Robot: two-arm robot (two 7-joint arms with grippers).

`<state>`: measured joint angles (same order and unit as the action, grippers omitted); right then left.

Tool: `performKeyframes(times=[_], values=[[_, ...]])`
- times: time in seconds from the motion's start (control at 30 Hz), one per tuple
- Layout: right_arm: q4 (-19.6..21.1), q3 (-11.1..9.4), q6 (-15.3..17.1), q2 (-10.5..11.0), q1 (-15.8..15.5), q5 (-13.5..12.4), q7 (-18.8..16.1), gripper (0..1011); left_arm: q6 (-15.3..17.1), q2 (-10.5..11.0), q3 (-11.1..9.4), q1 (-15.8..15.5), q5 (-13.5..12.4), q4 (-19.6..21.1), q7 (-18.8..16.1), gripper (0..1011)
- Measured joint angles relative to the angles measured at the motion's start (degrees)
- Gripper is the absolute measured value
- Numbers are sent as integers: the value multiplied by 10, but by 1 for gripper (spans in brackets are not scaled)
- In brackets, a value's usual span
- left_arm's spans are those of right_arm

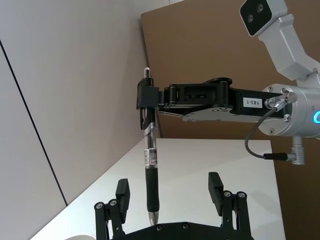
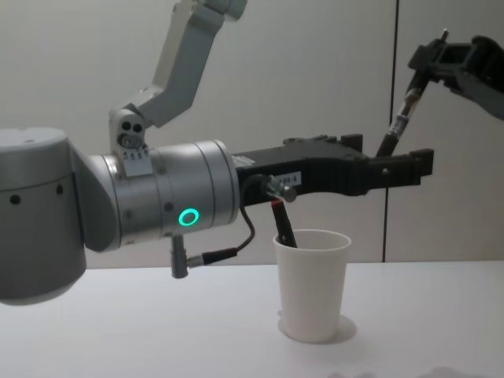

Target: Place the pen into the pen holder.

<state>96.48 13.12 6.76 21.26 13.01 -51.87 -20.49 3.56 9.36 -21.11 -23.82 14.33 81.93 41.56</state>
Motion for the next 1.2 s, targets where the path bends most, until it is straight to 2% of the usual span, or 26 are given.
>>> performKeyframes(times=[0.43, 1.2], values=[[-37, -6, 6, 8, 32, 23, -65, 143, 0, 0, 0, 0, 0, 0, 0, 1003], [-78, -20, -17, 28, 59, 33, -132, 143, 0, 0, 0, 0, 0, 0, 0, 1003]])
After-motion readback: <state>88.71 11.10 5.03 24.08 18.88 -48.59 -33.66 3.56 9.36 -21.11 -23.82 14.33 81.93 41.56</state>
